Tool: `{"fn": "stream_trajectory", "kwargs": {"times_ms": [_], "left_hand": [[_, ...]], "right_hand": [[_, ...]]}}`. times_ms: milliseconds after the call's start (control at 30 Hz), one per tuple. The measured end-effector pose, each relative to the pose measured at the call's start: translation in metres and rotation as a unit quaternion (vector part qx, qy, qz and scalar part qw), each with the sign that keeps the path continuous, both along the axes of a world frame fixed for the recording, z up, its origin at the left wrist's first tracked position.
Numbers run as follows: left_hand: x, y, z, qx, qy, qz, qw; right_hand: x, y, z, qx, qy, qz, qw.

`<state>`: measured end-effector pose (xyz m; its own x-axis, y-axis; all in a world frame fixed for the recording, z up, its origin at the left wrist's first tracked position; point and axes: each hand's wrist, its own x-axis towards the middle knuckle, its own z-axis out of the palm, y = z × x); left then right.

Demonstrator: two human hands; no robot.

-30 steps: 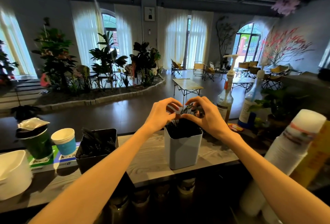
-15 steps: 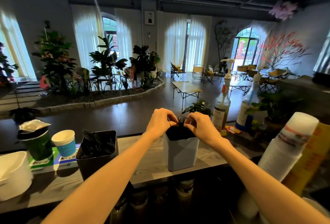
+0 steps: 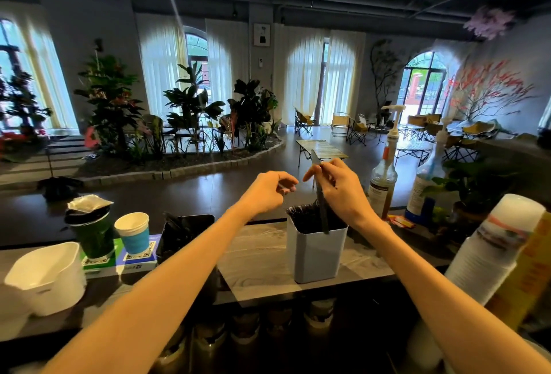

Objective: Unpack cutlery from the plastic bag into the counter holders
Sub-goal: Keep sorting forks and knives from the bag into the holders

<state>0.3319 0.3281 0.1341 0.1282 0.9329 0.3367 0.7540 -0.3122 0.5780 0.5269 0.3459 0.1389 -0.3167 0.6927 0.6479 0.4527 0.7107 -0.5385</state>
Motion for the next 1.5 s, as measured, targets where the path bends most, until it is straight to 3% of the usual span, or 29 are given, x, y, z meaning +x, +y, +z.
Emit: {"fn": "stream_trajectory", "kwargs": {"times_ms": [133, 367, 567, 667, 800, 1000, 1100, 1200, 1333, 1400, 1500], "left_hand": [[-0.041, -0.04, 0.034, 0.01, -0.061, -0.041, 0.997], [-0.127, -0.105, 0.051, 0.048, -0.037, 0.042, 0.997], [-0.163, -0.146, 0.018, 0.004, -0.008, 0.101, 0.995], [-0.164, -0.172, -0.002, 0.011, -0.025, 0.098, 0.995], [-0.148, -0.211, -0.046, 0.007, -0.061, 0.087, 0.994], [-0.104, -0.273, -0.166, -0.131, -0.159, 0.097, 0.974], [-0.074, -0.313, -0.243, -0.233, -0.197, 0.095, 0.948], [-0.036, -0.354, -0.307, -0.317, -0.237, 0.084, 0.914], [0.004, -0.391, -0.369, -0.407, -0.204, 0.075, 0.887], [0.016, -0.403, -0.381, -0.411, -0.158, 0.097, 0.892], [0.017, -0.413, -0.383, -0.404, -0.116, 0.138, 0.897]], "right_hand": [[-0.033, -0.022, 0.016, 0.052, 0.002, 0.061, 0.997], [-0.121, -0.058, 0.017, 0.028, 0.038, 0.154, 0.987], [-0.169, -0.063, -0.027, -0.044, -0.135, 0.115, 0.983], [-0.157, -0.079, -0.043, -0.04, -0.096, 0.086, 0.991], [-0.121, -0.133, -0.083, -0.073, -0.007, 0.064, 0.995], [-0.064, -0.224, -0.218, -0.276, -0.02, 0.066, 0.959], [-0.041, -0.271, -0.288, -0.358, -0.091, 0.056, 0.928], [-0.018, -0.31, -0.348, -0.444, -0.217, 0.071, 0.867], [-0.007, -0.349, -0.406, -0.472, -0.357, 0.035, 0.805], [-0.011, -0.361, -0.421, -0.483, -0.366, 0.001, 0.796], [-0.028, -0.369, -0.43, -0.483, -0.313, -0.003, 0.818]]}}
